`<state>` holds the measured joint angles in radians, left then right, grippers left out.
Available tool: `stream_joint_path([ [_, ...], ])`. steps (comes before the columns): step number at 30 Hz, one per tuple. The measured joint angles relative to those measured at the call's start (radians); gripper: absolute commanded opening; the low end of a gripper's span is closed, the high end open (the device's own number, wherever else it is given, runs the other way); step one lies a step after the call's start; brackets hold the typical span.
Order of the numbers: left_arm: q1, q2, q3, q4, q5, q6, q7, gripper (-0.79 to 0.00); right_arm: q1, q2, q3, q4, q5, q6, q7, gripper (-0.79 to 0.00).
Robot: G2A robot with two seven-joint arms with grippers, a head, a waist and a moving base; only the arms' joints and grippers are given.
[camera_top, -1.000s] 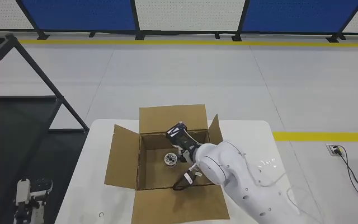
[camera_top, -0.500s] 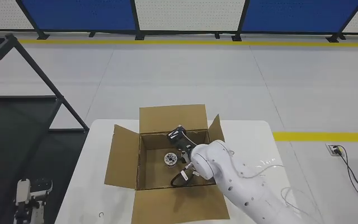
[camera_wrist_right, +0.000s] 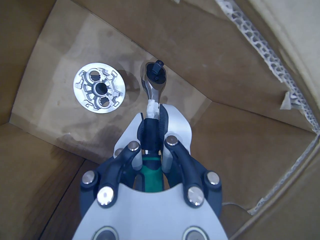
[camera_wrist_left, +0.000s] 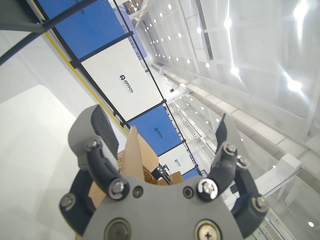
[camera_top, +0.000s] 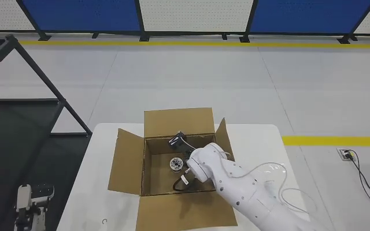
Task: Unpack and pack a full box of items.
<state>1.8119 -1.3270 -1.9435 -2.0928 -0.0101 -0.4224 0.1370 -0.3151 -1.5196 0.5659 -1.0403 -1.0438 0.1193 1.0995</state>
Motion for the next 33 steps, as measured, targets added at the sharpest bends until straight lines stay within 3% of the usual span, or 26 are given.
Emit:
stream_joint_path([
  [2, 0.000, 0.000, 0.000, 0.000, 0.000, 0.000, 0.000, 0.000, 0.008, -0.012, -0.009, 0.025, 0.001, -0.008, 0.009, -0.785],
  [3, 0.000, 0.000, 0.000, 0.000, 0.000, 0.000, 0.000, 0.000, 0.011, -0.016, -0.012, 0.035, 0.001, -0.011, 0.012, -0.723],
  [15, 0.000, 0.000, 0.000, 0.000, 0.000, 0.000, 0.000, 0.000, 0.024, -0.050, -0.002, 0.114, 0.007, -0.055, 0.023, -0.625],
  [18, 0.000, 0.000, 0.000, 0.000, 0.000, 0.000, 0.000, 0.000, 0.021, -0.052, 0.011, 0.120, 0.006, -0.058, 0.020, -0.686],
  [21, 0.000, 0.000, 0.000, 0.000, 0.000, 0.000, 0.000, 0.000, 0.014, -0.050, 0.030, 0.112, 0.012, -0.071, 0.015, -0.671],
  [23, 0.000, 0.000, 0.000, 0.000, 0.000, 0.000, 0.000, 0.000, 0.007, -0.047, 0.042, 0.101, 0.004, -0.074, 0.017, -0.785],
  [28, 0.000, 0.000, 0.000, 0.000, 0.000, 0.000, 0.000, 0.000, -0.024, -0.031, 0.085, 0.038, -0.007, -0.082, 0.010, -0.785],
  [33, 0.000, 0.000, 0.000, 0.000, 0.000, 0.000, 0.000, 0.000, -0.101, 0.007, 0.168, -0.142, -0.036, -0.091, 0.011, -0.785],
])
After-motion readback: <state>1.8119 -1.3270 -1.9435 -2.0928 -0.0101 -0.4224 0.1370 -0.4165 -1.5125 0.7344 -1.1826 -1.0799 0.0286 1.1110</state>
